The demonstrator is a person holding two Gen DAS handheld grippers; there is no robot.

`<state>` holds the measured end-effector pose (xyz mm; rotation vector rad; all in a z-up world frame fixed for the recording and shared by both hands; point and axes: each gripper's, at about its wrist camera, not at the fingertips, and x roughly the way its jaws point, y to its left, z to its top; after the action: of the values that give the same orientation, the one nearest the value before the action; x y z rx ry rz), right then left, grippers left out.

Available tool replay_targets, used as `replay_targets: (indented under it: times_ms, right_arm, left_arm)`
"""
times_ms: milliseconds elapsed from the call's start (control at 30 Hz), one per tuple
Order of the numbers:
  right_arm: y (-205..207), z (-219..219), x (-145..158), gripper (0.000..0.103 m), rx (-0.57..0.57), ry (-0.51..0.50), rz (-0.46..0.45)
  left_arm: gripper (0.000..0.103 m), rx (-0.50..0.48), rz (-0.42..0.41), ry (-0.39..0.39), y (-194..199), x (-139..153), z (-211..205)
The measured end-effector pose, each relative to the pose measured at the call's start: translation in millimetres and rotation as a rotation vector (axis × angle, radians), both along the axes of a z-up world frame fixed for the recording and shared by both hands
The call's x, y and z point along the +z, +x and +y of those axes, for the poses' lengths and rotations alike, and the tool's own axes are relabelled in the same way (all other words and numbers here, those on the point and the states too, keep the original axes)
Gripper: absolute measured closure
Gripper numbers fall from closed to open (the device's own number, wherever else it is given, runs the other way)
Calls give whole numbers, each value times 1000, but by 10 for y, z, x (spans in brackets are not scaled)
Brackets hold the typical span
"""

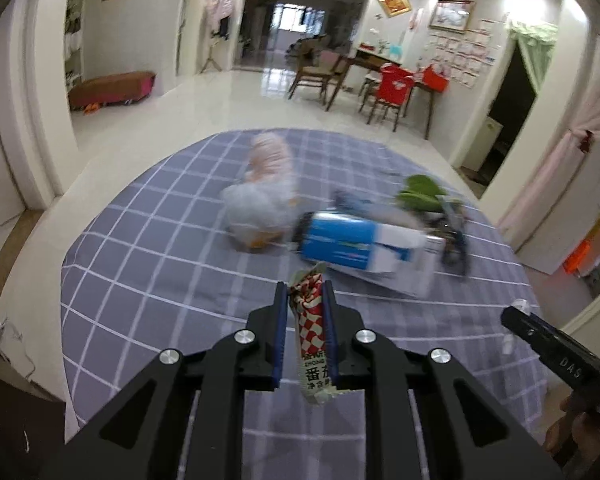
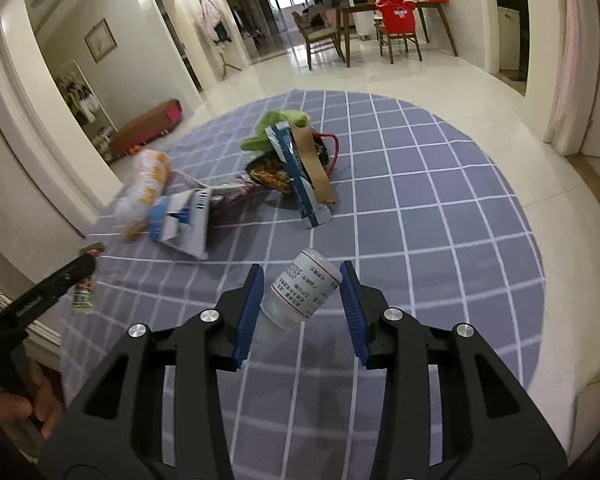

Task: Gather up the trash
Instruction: 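Carry the wrapper and white bottle over the blue bucket and release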

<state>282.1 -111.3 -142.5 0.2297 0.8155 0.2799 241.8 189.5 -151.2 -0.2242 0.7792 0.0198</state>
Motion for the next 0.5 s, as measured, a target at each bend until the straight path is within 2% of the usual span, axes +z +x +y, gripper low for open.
replay_targets:
  times_ms: [233,500]
  right_arm:
    - [-401,-308,213,64,-15,67,-62]
    - [-952,-1198,262,64,-156,136,-110]
  left_arm:
    - [87,-135,-47,25,-251,266,-767]
    - [87,-331,-72,67,-474,366,-1907]
